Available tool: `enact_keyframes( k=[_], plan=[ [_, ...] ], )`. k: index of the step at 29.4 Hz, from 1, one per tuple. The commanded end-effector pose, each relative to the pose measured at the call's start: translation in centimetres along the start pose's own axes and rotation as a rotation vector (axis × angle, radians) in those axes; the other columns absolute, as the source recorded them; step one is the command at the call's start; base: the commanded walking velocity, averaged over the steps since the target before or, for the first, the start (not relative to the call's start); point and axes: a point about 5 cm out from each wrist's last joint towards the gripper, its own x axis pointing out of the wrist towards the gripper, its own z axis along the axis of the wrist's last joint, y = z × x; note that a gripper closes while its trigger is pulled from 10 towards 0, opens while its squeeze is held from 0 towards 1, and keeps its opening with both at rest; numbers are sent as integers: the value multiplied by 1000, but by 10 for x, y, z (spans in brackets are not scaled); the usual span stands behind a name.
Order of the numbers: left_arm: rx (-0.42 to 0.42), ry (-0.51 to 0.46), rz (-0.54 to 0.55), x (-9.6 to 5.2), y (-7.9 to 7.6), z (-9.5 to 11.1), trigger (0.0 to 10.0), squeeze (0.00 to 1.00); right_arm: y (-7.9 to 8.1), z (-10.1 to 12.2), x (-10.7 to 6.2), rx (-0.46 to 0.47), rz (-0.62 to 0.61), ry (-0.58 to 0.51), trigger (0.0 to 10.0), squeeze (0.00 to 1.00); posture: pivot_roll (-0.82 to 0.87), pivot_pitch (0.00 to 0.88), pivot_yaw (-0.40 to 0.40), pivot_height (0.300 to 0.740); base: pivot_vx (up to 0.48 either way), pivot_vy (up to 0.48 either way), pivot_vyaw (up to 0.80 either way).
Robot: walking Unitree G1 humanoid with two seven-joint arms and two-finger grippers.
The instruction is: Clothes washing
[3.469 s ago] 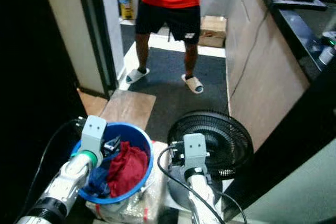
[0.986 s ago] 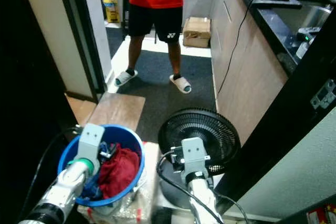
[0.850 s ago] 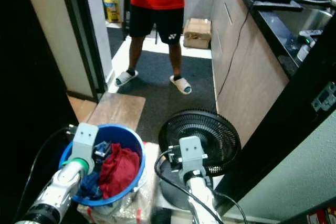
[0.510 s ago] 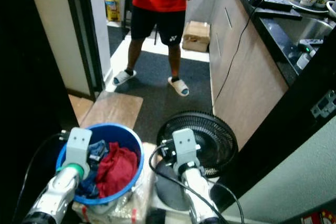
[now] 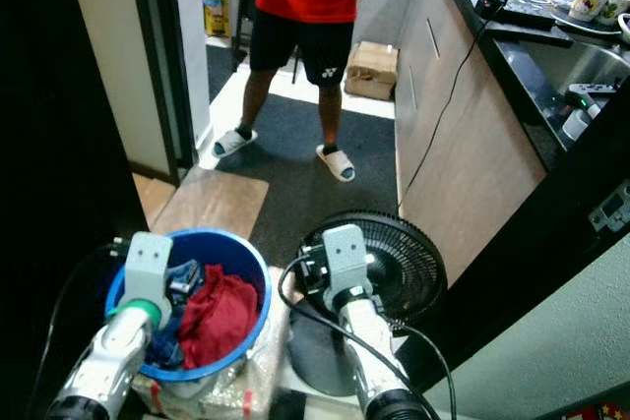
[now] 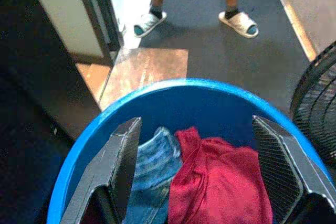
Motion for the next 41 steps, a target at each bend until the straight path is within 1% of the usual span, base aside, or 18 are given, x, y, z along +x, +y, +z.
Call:
enact_keyframes(
  k=[1,4,5,9,11,17,18,28,33,41],
  plan=[
    [-18,23,-4,-1,-2,-4,10000,0,-2,-5,-4,10,-13,18,10000,0,79,17,-17,740,0,0,0],
    [-22,25,-15,-1,-3,-4,10000,0,1,-7,-7,21,-18,24,10000,0,72,23,-15,740,0,0,0],
    [-22,22,-18,-1,-3,-3,10000,0,4,-8,-8,18,-8,23,10000,0,69,21,-13,740,0,0,0],
    [-21,20,-21,-1,-5,-2,10000,0,7,-9,-10,13,5,23,10000,0,65,17,-11,740,0,0,0],
    [-28,18,-28,-1,-9,0,10000,0,7,-9,-10,11,8,22,10000,0,52,21,-17,740,0,0,0],
    [-34,17,-29,0,-10,1,10000,0,6,-8,-10,5,11,20,10000,0,51,19,-15,740,0,0,0],
    [-32,18,-31,1,-11,1,10000,0,3,-9,-10,7,0,23,10000,0,53,14,-14,740,0,0,0],
    [-30,24,-30,1,-10,0,10000,0,3,-9,-10,4,1,23,10000,0,54,14,-19,740,0,0,0],
    [-30,27,-28,0,-10,-1,10000,0,8,-9,-11,-2,21,23,10000,0,46,4,-22,740,0,0,0],
    [-24,32,-34,1,-11,-2,10000,0,8,-9,-11,-1,19,22,10000,0,40,2,-16,740,0,0,0]
  ],
)
